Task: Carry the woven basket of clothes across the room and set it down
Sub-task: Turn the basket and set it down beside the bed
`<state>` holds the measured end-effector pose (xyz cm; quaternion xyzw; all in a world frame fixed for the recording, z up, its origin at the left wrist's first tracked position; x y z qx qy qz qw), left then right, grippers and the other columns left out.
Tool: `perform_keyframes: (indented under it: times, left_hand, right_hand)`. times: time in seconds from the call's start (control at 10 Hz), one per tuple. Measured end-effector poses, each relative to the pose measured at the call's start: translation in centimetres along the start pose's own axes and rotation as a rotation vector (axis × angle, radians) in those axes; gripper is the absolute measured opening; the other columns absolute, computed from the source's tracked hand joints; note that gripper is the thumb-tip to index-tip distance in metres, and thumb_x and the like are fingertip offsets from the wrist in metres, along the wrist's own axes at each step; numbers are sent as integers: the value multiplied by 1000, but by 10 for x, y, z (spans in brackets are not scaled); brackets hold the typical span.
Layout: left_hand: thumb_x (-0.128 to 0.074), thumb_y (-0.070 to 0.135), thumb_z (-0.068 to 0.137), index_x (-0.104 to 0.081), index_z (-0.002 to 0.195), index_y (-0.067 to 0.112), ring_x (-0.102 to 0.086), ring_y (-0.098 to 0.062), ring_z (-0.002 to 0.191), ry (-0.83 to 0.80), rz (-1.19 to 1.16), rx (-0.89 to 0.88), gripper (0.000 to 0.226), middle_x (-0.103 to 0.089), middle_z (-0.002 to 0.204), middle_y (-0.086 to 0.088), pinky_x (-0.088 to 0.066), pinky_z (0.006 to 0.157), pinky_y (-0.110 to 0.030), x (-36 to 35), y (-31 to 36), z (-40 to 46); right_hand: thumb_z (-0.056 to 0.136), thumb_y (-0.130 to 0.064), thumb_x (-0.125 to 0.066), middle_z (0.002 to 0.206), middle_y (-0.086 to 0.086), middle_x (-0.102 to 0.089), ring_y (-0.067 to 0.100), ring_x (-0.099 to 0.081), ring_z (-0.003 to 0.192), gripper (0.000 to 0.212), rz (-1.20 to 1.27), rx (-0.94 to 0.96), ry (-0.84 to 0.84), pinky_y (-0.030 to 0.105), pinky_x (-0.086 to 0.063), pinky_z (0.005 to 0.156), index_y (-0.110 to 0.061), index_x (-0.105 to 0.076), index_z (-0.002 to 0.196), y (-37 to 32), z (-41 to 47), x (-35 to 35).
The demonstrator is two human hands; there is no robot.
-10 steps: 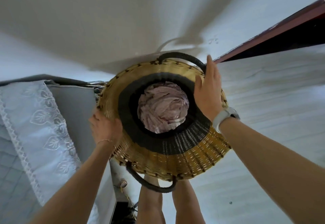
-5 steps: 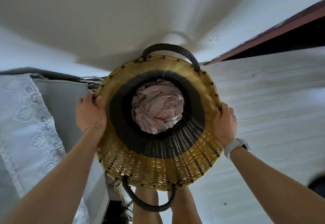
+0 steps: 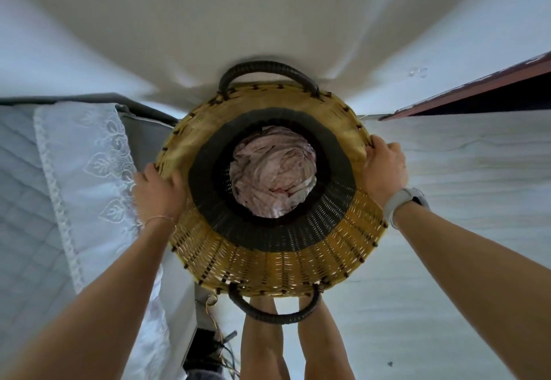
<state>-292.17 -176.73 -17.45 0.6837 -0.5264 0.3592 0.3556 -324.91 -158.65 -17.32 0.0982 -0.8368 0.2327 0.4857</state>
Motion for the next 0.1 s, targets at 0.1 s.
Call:
perform_keyframes:
  times: [0.1]
  left_hand:
    - [-51,30,89,-32,134,-4,-39,-50,123,-53,-68,1,59,-39,135,-33,-34,100,-55,-1,1,-6]
  right_hand:
    - [94,-21,-36,132,22,-43,39,-44,118,46,65,-81,-102,53,-42,97,-14,-31,139,-7,-2,-3]
Point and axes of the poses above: each hand's wrist, its own z-axis towards the middle knuckle, its own x-axis out of the back of the hand, y = z × x, the point moved 5 cm from there along z, towards the middle knuckle
